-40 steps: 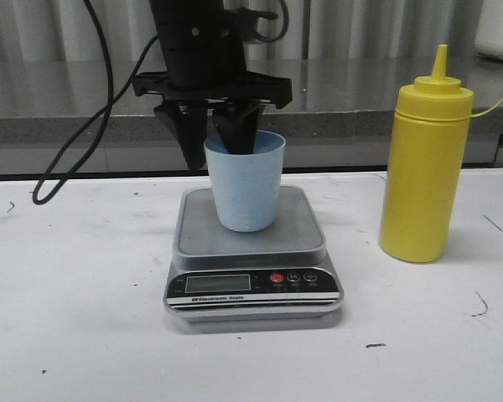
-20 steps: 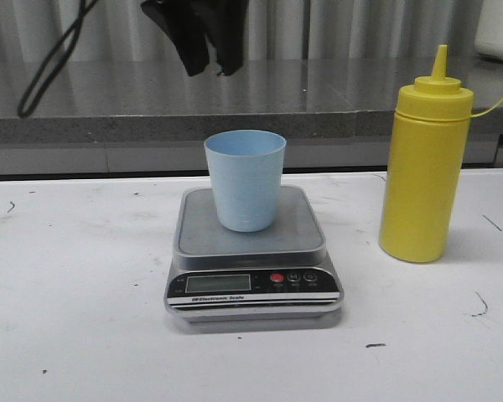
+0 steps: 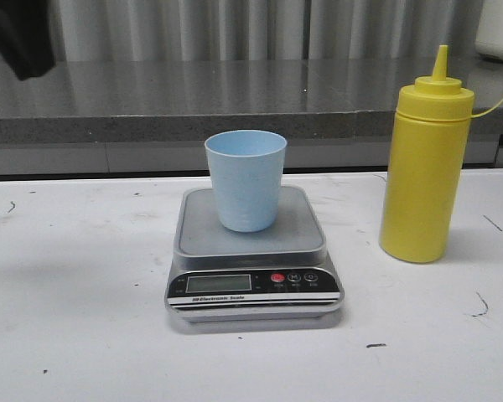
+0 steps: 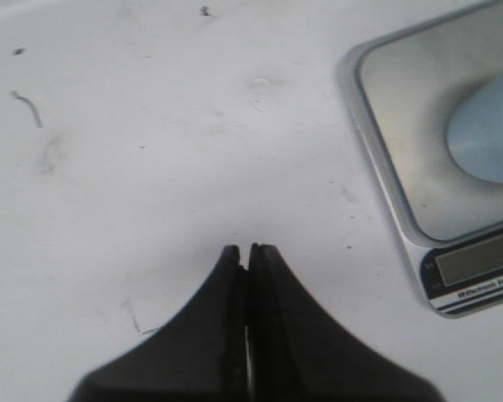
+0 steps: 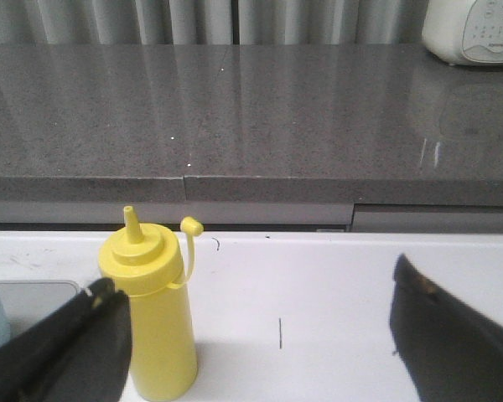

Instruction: Pour seasoning into cup on scale with both arms

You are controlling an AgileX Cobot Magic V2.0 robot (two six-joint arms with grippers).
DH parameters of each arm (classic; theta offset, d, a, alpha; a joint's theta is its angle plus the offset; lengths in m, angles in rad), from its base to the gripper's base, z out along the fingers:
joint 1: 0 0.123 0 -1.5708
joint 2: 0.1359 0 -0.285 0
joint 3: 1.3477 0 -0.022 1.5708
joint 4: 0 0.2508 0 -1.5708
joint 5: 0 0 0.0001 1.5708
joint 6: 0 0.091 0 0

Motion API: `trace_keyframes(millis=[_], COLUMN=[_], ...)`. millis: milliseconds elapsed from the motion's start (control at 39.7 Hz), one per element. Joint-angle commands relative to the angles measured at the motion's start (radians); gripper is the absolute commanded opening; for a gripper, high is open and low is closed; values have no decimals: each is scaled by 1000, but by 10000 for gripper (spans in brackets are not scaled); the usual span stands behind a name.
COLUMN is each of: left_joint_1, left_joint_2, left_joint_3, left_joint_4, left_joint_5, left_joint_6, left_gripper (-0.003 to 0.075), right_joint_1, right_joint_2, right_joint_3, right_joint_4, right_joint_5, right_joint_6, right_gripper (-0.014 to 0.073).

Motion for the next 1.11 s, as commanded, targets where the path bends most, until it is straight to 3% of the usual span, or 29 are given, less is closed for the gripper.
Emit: trace_keyframes(millis=[0,252,554,780,1083], left_joint_1=[52,96,96,96,96], left_joint_2=[-144,-438,-838,-1152,-1448], left_joint_3=[99,435,789,928,989], left_joint_4=[-1,-1,-3,-3,-3], left_joint_5=[-142,-423,-647,-676,-670], left_joint_6=[-51,-55,-55,-55,-55], left_gripper=[-20,-20,-20,-20,-20], right_joint_1=[-6,-6,-6,-6,-6], right_joint_2=[11,11,11,11,11], right_joint_3=[-36,-36,-36,-36,-36], right_joint_4=[5,5,5,5,5], right_joint_5=[-88,-88,-88,-88,-88], right_joint_6=[0,0,0,0,0], right_gripper=[640,640,640,640,640])
